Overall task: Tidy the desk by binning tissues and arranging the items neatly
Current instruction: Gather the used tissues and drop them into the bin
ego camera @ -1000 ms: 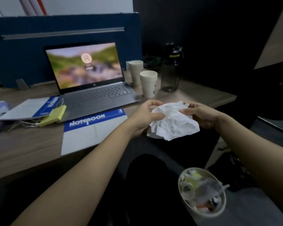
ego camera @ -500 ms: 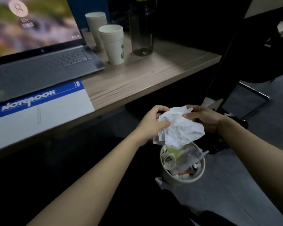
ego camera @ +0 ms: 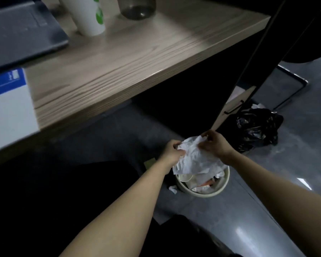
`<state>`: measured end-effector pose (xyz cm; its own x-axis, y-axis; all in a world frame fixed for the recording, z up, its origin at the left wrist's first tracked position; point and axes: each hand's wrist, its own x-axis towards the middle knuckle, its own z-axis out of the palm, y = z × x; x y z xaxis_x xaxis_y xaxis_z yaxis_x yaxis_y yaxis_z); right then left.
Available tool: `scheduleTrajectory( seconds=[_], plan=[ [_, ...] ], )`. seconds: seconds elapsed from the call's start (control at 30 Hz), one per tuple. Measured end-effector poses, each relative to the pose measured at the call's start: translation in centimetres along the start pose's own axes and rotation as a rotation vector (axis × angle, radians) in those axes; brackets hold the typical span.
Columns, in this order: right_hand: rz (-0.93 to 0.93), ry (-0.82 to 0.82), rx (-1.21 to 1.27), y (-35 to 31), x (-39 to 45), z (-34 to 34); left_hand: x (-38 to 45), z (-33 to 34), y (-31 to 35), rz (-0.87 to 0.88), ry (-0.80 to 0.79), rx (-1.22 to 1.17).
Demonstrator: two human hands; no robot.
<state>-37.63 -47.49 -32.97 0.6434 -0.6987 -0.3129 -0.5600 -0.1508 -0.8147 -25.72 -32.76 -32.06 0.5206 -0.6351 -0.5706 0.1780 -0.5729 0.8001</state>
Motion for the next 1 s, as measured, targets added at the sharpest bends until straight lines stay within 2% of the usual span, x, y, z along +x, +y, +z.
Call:
scheduleTrajectory(
  seconds=[0.33, 0.57, 0.7, 1.0],
  plan=[
    [0.199, 0.167, -0.079, 6.0, 3.3, 2.2, 5.0, 2.1, -2.3, -0.081, -0.058, 0.012],
    [0.235, 0.130, -0.229, 8.4, 3.7, 3.2, 6.3, 2.6, -3.1, -0.106, -0.122, 0.074],
    [0.141, 0.146, -0.338, 7.2, 3.2, 3.2, 6.6, 1.9, -3.7, -0.057, -0.086, 0.109],
    [-0.102, 0.146, -0.136, -1.4, 1.1, 2.9, 3.9, 0.9, 1.7, 0.182, -0.006, 0.113]
  ],
)
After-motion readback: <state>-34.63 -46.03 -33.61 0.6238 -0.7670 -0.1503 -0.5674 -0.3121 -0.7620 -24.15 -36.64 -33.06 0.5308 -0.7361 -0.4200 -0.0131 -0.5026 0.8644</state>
